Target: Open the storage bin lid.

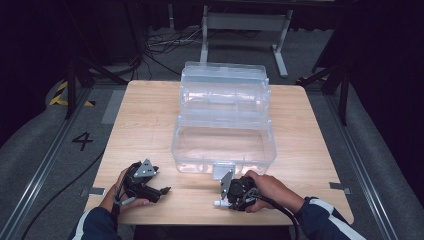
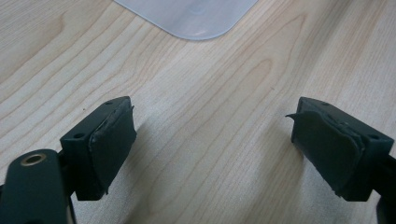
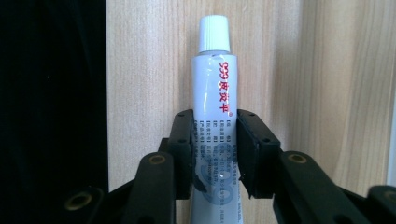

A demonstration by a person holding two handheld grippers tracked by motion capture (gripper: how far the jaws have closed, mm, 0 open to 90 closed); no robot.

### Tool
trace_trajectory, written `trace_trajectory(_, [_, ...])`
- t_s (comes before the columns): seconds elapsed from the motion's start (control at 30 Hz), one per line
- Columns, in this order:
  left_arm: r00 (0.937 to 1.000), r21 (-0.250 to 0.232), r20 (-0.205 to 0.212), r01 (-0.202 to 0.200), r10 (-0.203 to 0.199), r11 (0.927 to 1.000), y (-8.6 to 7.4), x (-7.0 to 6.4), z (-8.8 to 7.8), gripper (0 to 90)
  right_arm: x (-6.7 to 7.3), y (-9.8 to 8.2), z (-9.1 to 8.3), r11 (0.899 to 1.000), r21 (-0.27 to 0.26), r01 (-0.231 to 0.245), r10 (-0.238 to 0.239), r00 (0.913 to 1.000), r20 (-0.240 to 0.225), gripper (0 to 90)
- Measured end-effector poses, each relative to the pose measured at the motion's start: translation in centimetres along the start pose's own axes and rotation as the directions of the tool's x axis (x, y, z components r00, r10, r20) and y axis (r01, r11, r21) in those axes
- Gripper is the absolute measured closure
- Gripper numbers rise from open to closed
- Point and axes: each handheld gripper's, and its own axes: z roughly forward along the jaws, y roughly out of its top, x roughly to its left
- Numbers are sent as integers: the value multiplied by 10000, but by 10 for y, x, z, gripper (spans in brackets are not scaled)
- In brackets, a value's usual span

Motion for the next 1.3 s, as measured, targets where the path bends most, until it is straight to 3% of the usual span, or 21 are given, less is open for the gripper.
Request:
trace_trajectory(0.43, [10000, 2, 2, -17, 17, 10000, 0, 0, 0, 138, -1, -5, -2, 9997, -214, 116, -115, 9999, 51, 703])
trace_trajectory(0.97, [10000, 10, 45, -64, 64, 10000, 1, 2, 1, 136, -3, -28, -36, 9934, -1138, -174, 196, 9996, 186, 705])
trace_trajectory(1.3, [10000, 10, 43, -75, 75, 10000, 1, 2, 1, 136, -5, -41, -50, 9899, -1374, -349, 400, 9986, 343, 705])
